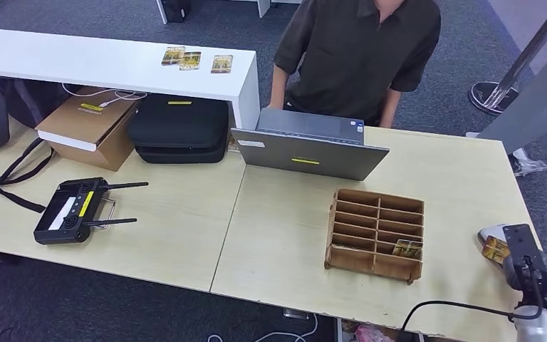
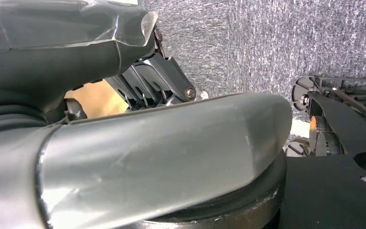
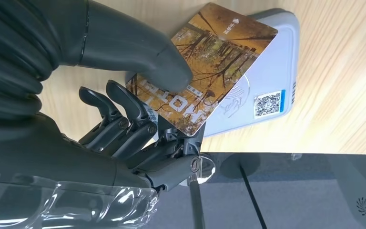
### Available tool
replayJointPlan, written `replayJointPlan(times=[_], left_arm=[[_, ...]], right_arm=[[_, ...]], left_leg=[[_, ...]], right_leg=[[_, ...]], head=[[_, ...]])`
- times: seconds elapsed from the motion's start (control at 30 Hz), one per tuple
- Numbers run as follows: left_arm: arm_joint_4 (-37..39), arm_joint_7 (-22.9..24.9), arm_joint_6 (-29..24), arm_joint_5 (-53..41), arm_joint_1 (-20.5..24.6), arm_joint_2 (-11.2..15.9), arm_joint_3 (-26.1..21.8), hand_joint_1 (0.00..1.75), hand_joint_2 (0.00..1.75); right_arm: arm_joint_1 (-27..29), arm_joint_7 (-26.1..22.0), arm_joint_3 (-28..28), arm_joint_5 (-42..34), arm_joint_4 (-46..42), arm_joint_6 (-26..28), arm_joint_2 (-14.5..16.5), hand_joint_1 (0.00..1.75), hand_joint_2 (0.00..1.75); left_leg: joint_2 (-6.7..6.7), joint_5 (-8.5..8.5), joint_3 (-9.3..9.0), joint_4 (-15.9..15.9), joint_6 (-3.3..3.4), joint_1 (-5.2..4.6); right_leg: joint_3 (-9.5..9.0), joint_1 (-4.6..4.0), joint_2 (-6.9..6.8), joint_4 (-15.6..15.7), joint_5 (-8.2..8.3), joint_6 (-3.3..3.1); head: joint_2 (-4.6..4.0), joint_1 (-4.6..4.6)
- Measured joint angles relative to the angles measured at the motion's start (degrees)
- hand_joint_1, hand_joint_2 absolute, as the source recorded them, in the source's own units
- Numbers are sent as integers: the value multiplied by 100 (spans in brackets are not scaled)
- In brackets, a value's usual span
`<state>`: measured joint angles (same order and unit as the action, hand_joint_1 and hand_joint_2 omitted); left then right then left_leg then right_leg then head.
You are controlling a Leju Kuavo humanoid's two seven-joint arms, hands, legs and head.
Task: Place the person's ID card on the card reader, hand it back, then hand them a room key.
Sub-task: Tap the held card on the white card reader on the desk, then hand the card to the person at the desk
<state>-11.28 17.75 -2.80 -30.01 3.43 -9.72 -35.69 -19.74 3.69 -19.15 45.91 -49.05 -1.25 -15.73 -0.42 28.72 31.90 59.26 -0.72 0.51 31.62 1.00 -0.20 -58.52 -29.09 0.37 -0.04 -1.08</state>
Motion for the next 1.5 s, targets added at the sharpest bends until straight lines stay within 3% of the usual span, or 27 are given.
replayJointPlan(times=[0.2,0.6,1.07,1.23,1.37,1.5], left_arm=[[0,13,2,-8,0,1,-56,0,0],[1,-26,4,-42,-1,-3,-161,0,0],[0,-55,44,-62,-2,-7,-266,0,0],[0,-76,37,-64,-2,-8,-303,0,0],[0,-96,32,-97,-2,-9,-339,0,0],[0,-146,33,-230,4,-10,-340,0,0]], right_arm=[[-59,-38,0,-15,-78,-116,-77,175,175],[-166,-70,2,-136,-1030,-236,-330,175,175],[-478,-114,244,-144,-890,-447,-408,175,175],[-561,-392,374,-241,-654,-391,-413,175,175],[-636,-647,588,-241,-624,-38,-326,175,175],[-805,-753,1019,-141,-746,368,41,175,175]], left_leg=[[-2,0,6,-3,0,1],[0,0,16,-3,0,1],[-4,0,17,-3,0,2],[-4,0,21,-4,0,2],[-6,-1,26,-4,-1,4],[8,-2,25,-6,-2,6]], right_leg=[[9,-1,-1,-2,-1,-1],[17,0,0,-3,-1,-1],[20,-2,-2,-3,-1,-1],[20,-2,-2,-4,-1,-1],[19,-4,-3,-6,-1,-1],[25,-7,9,-12,0,-2]], head=[[0,-1],[0,0],[0,-1],[0,-1],[1,1],[0,-1]])
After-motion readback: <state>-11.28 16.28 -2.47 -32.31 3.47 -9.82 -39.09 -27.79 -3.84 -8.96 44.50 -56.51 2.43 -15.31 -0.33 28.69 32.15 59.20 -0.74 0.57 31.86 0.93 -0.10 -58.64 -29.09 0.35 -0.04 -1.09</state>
